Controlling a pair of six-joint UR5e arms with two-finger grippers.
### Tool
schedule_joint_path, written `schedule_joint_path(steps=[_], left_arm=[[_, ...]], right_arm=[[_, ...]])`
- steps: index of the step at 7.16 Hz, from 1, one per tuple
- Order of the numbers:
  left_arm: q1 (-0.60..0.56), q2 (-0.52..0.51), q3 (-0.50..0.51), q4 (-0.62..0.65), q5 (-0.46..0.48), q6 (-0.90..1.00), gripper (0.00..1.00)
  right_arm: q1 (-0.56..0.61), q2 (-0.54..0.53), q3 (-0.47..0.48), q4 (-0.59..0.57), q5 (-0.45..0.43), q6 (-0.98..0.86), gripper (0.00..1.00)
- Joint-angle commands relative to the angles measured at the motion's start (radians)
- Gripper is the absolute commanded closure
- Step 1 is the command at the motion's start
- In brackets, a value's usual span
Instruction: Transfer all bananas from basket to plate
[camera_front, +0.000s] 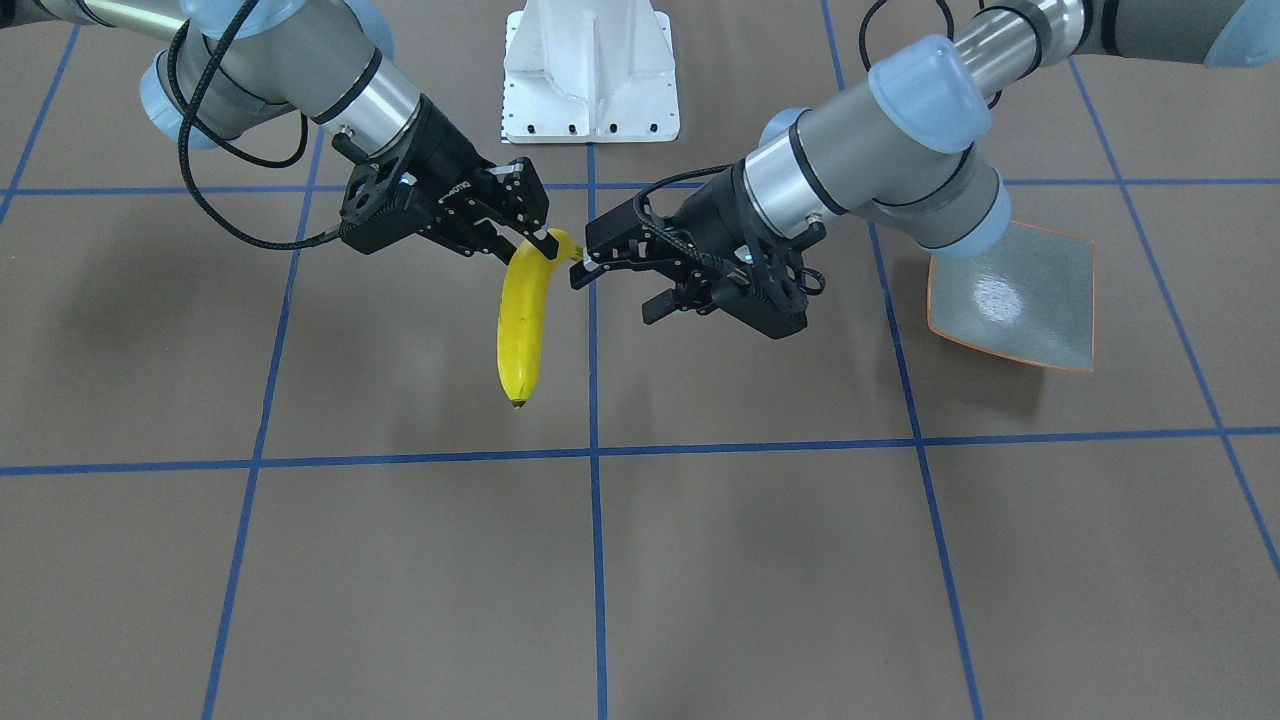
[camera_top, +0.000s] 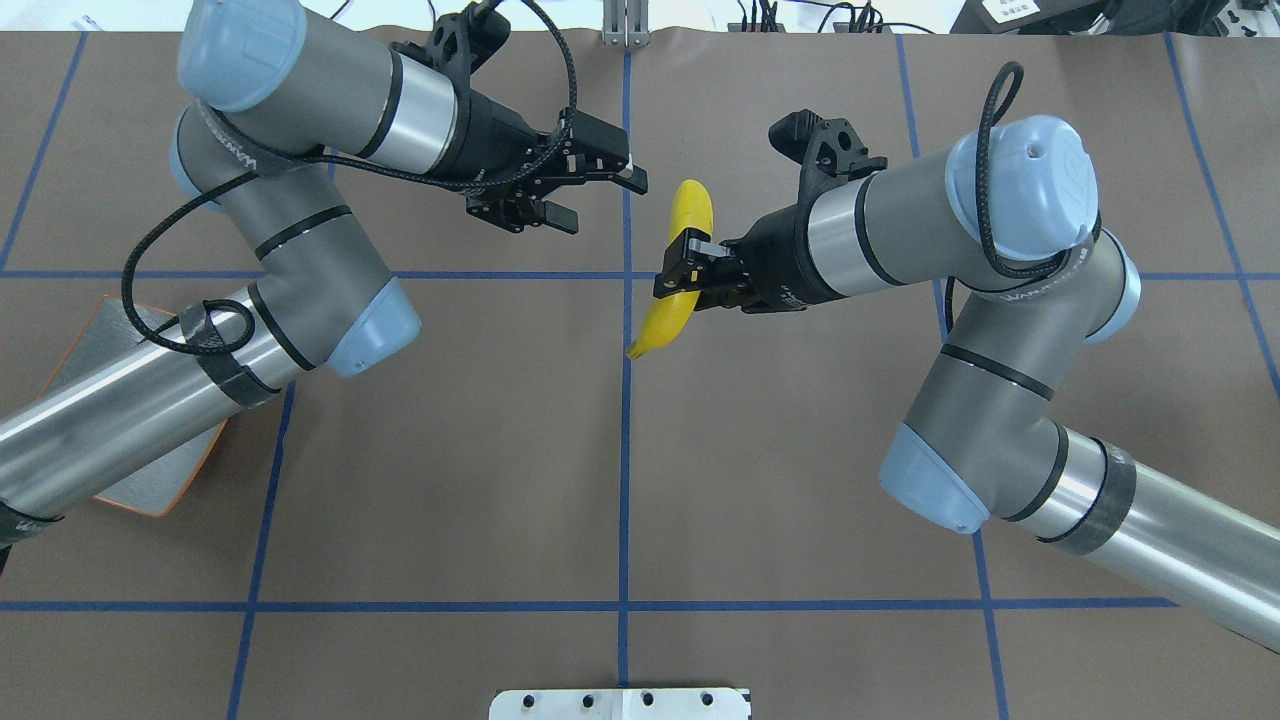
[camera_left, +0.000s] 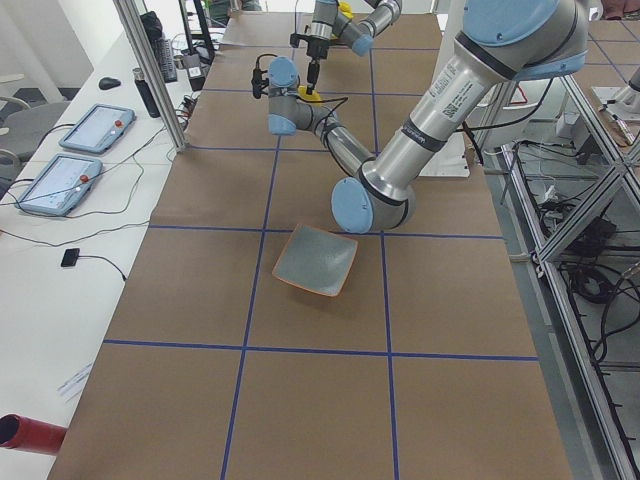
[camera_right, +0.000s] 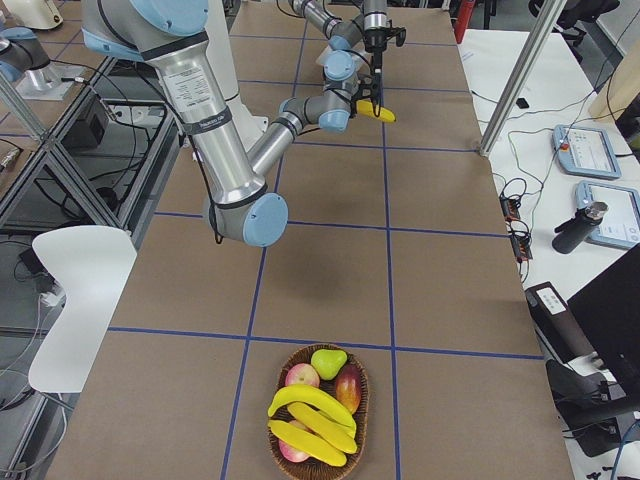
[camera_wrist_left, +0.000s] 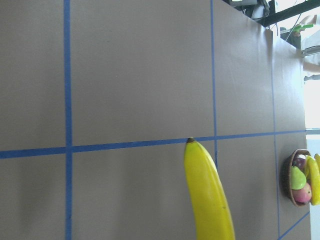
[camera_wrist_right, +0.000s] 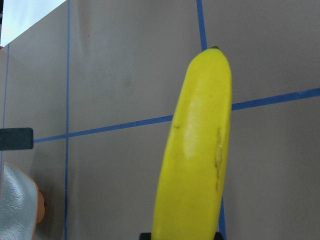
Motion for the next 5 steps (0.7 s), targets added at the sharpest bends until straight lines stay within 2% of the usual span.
schedule_joint_path(steps=[1, 2, 5], left_arm=[[0.061, -0.016, 0.000, -0.056, 0.087, -0.133, 0.04], [0.079, -0.019, 0.002, -0.058, 0.119, -0.135, 0.05], [0.081, -0.019, 0.003, -0.058, 0.123, -0.135, 0.07]], right_arm=[[-0.003, -0.005, -0.003, 0.073, -0.002, 0.001, 1.00], [-0.003, -0.002, -0.002, 0.075, 0.000, -0.008, 1.00], [-0.003, -0.009, 0.000, 0.123, 0.004, -0.013, 1.00]])
